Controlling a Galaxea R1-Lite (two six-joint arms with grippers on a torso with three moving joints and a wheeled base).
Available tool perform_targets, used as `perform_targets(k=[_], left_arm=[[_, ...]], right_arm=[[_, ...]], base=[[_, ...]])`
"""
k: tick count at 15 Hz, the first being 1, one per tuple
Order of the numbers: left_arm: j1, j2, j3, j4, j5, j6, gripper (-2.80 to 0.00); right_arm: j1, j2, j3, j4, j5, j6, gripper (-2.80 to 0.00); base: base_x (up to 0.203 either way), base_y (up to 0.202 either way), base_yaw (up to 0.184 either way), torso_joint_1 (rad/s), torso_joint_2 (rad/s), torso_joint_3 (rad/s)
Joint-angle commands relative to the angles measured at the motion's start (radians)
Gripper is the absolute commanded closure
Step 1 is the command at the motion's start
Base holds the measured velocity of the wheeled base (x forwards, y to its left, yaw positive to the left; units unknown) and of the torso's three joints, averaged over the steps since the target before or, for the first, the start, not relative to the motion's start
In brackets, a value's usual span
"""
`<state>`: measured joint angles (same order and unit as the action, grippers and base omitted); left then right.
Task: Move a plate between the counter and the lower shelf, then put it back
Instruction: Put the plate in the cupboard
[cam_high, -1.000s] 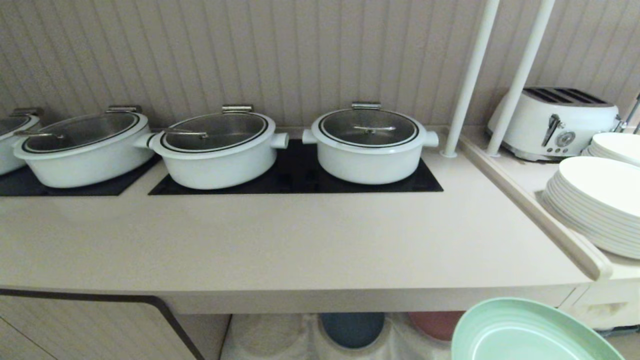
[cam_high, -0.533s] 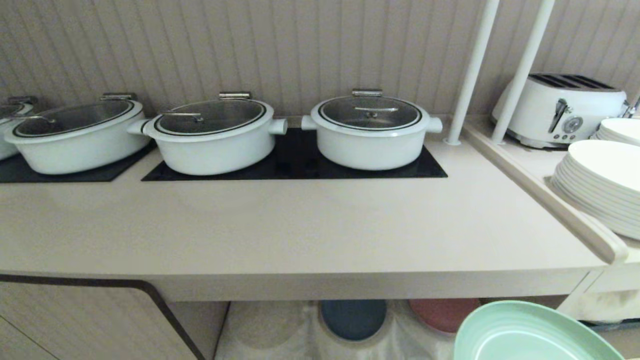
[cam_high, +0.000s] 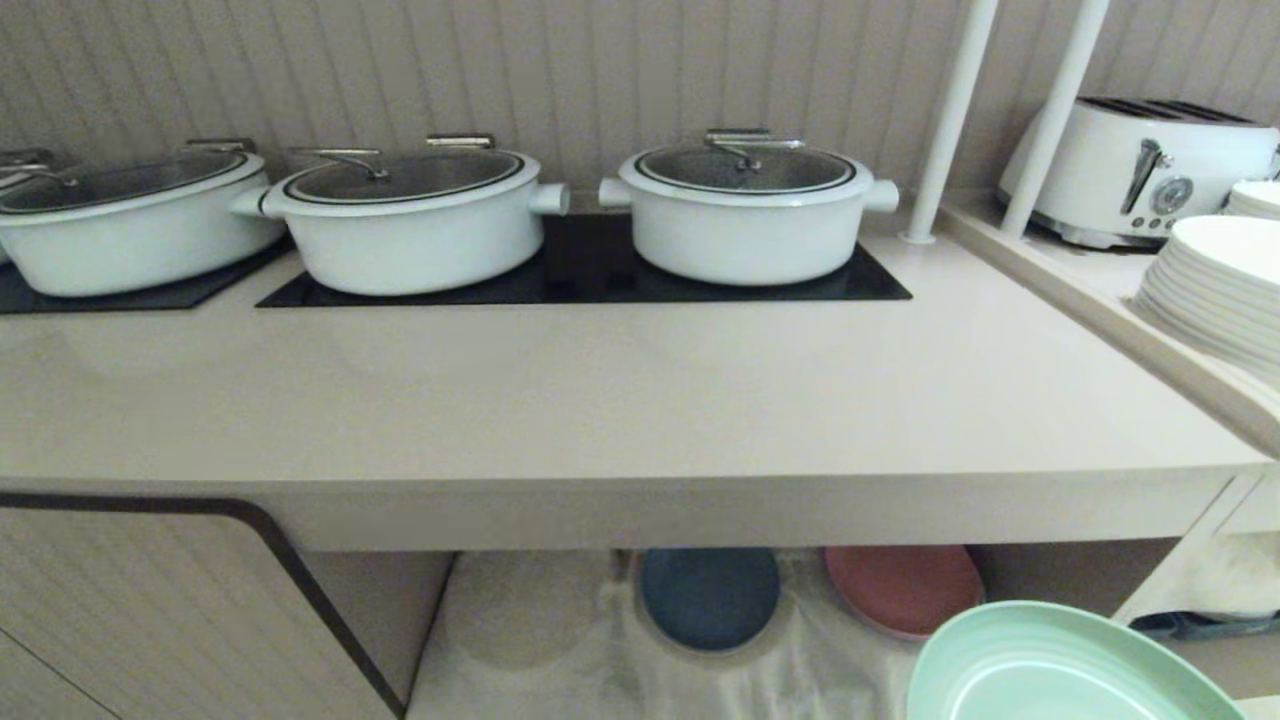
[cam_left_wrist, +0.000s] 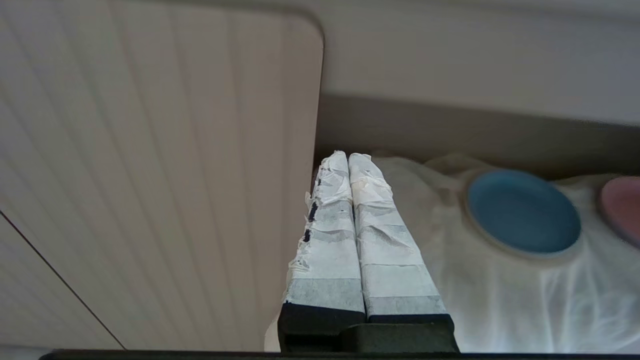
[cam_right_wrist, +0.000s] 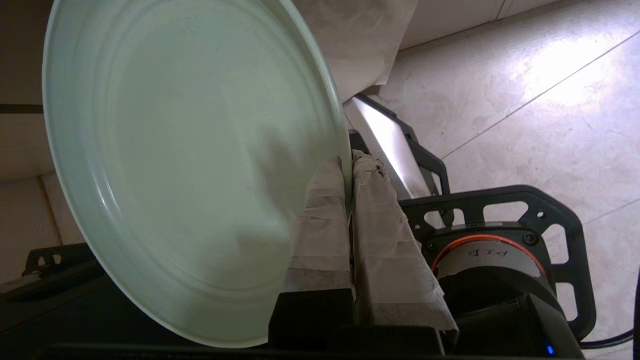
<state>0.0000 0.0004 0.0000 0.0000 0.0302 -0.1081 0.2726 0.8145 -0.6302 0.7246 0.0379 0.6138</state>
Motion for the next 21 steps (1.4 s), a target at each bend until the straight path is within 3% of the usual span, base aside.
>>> perform_targets(k=[1,21], left_arm=[[0.0,0.0,0.0,0.0,0.0,-0.001,0.0],[0.0,0.0,0.0,0.0,0.0,-0.001,0.0]], right_arm=[[-0.001,0.0,0.0,0.004,0.0,0.004,0.0],[-0.001,0.002,0.003,0.004,0.0,0.004,0.0]], base=[[0.0,0.0,0.0,-0.263,0.51,0.255],[0.0,0.0,0.0,-0.24,0.46,0.217]])
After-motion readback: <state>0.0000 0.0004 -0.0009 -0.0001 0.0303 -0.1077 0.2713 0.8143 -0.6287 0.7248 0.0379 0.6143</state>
